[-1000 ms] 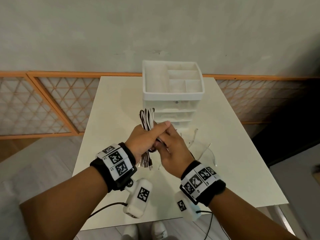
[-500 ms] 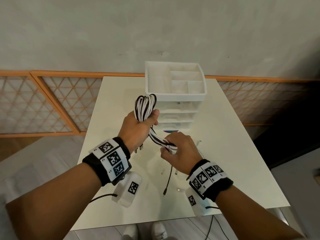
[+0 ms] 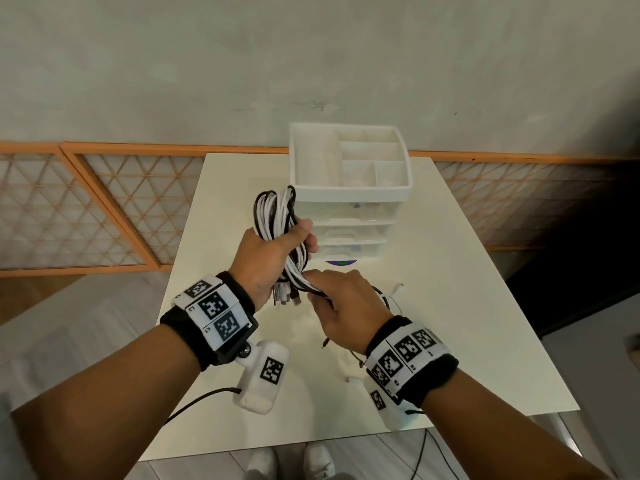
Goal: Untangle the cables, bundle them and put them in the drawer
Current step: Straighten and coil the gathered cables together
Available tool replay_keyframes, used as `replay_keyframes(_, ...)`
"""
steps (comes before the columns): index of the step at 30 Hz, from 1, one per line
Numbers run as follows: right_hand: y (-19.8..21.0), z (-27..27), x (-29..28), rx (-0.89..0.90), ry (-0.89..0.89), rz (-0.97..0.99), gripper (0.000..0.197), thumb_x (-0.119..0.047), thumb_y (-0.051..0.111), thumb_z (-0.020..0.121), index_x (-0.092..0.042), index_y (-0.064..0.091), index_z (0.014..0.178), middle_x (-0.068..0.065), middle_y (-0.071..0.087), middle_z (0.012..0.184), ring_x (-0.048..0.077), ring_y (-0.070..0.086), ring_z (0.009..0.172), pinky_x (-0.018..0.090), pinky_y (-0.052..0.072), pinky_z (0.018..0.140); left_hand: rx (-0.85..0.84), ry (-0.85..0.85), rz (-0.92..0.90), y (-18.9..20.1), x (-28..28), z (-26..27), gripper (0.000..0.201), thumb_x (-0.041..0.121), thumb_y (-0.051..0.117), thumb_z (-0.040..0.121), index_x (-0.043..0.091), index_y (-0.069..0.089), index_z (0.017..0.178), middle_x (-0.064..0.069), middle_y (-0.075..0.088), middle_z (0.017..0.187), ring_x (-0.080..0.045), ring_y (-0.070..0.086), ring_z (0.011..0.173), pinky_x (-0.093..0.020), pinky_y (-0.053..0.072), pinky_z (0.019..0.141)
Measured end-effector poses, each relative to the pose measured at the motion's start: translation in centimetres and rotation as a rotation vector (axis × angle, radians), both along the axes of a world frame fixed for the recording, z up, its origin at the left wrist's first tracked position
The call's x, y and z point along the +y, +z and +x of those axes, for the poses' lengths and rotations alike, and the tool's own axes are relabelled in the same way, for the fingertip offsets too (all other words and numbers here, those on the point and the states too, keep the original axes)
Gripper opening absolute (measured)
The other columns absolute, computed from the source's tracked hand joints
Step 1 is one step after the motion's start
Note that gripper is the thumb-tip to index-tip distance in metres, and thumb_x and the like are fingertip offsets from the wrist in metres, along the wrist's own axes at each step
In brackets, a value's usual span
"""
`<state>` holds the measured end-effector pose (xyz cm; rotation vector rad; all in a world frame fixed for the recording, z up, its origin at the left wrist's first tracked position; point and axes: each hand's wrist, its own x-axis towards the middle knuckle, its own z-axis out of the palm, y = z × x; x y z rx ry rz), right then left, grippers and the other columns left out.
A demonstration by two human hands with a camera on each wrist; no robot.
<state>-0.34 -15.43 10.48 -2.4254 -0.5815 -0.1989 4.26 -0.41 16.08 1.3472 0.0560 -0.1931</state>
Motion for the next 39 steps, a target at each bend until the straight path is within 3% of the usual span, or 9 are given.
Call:
replay_keyframes(7, -1.9, 1.4, -4.7, 0.292, -0.239, -0.066, 0.039, -0.043, 0.066, 0.091, -0.023, 0.054, 0.06, -0.003, 0.052, 0.056, 0.019, 0.052, 0.057, 0.032, 0.033, 0.059, -0.021, -0.03, -0.244, 1.3, 1.0, 0.3, 0.015, -0.002, 0.054, 0.091, 0.007, 0.062, 0.083, -0.011, 0.055, 0.069, -0.027, 0.058, 0.065, -0.038, 0.053, 0.071)
replay_keyframes(11, -2.7, 1.8, -7.6, 0.41, -0.388, -0.253, 0.036, -0.057, 0.067, 0.083, -0.029, 0.068, 0.105, -0.003, 0.063, 0.104, 0.024, 0.059, 0.109, 0.037, 0.042, 0.088, -0.123, -0.08, -0.169, 1.5, 1.6, 0.5, 0.009, -0.003, 0.055, 0.085, 0.004, 0.061, 0.086, -0.012, 0.053, 0.069, -0.029, 0.055, 0.067, -0.039, 0.049, 0.07)
replay_keyframes(14, -0.4, 1.0, -8.3, 0.473, -0.329, -0.227, 0.085, -0.062, 0.078, 0.069, -0.044, 0.04, 0.142, -0.012, 0.04, 0.15, 0.014, 0.034, 0.141, 0.047, 0.024, 0.116, -0.237, -0.143, -0.057, 1.9, 1.8, 0.9, 0.003, 0.002, 0.057, 0.087, 0.004, 0.06, 0.087, -0.014, 0.055, 0.071, -0.03, 0.056, 0.071, -0.04, 0.049, 0.072)
replay_keyframes(17, 2.8, 0.9, -6.3, 0.357, -0.177, -0.041, 0.106, -0.06, 0.085, 0.06, -0.038, 0.032, 0.149, -0.014, 0.031, 0.157, 0.009, 0.027, 0.145, 0.041, 0.019, 0.12, -0.303, -0.231, 0.039, 2.5, 1.0, 0.7, 0.007, 0.007, 0.059, 0.094, 0.005, 0.061, 0.087, -0.015, 0.058, 0.072, -0.032, 0.058, 0.074, -0.038, 0.051, 0.073)
replay_keyframes(20, 3.8, 1.3, -3.0, 0.331, -0.003, 0.007, 0.094, -0.067, 0.081, 0.059, -0.038, 0.044, 0.14, -0.013, 0.049, 0.146, 0.008, 0.044, 0.135, 0.043, 0.033, 0.116, -0.35, -0.315, 0.097, 3.3, -0.5, 0.2, 0.009, 0.008, 0.058, 0.096, 0.006, 0.061, 0.087, -0.015, 0.059, 0.072, -0.031, 0.061, 0.074, -0.038, 0.053, 0.074)
replay_keyframes(23, 2.3, 1.1, -1.1, 0.462, -0.066, 0.081, 0.03, -0.052, 0.077, 0.076, -0.026, 0.072, 0.09, -0.002, 0.075, 0.093, 0.012, 0.069, 0.087, 0.038, 0.054, 0.088, -0.377, -0.374, 0.119, 3.5, -1.1, 0.2, 0.011, 0.011, 0.058, 0.094, 0.006, 0.06, 0.085, -0.013, 0.058, 0.07, -0.031, 0.06, 0.072, -0.041, 0.053, 0.075)
replay_keyframes(28, 0.3, 2.0, -2.9, 0.365, -0.19, 0.017, 0.038, -0.026, 0.062, 0.074, -0.017, 0.043, 0.043, 0.008, 0.039, 0.045, 0.021, 0.034, 0.053, 0.035, 0.036, 0.053, -0.144, -0.482, 0.111, 2.8, 0.0, -0.5, 0.022, 0.022, 0.064, 0.092, 0.005, 0.057, 0.079, -0.007, 0.042, 0.054, -0.024, 0.048, 0.053, -0.034, 0.047, 0.061)
replay_keyframes(34, 1.1, 3.4, -4.2, 0.213, -0.257, -0.239, 0.015, -0.023, 0.055, 0.067, -0.016, 0.054, 0.054, 0.0, 0.052, 0.05, 0.025, 0.043, 0.054, 0.027, 0.037, 0.053, -0.066, -0.539, 0.526, 0.5, -0.4, -1.9, 0.028, 0.029, 0.066, 0.092, 0.021, 0.06, 0.066, 0.005, 0.058, 0.051, -0.016, 0.053, 0.052, -0.025, 0.045, 0.062)
replay_keyframes(39, 2.3, 3.6, -3.2, 0.168, -0.247, -0.34, 0.021, -0.033, 0.046, 0.069, -0.024, 0.034, 0.054, -0.005, 0.05, 0.055, 0.026, 0.045, 0.058, 0.028, 0.031, 0.055, -0.161, -0.575, 0.803, 0.1, -1.6, -2.0, 0.02, 0.038, 0.08, 0.075, 0.031, 0.062, 0.074, 0.012, 0.063, 0.06, -0.01, 0.059, 0.06, -0.022, 0.043, 0.061)
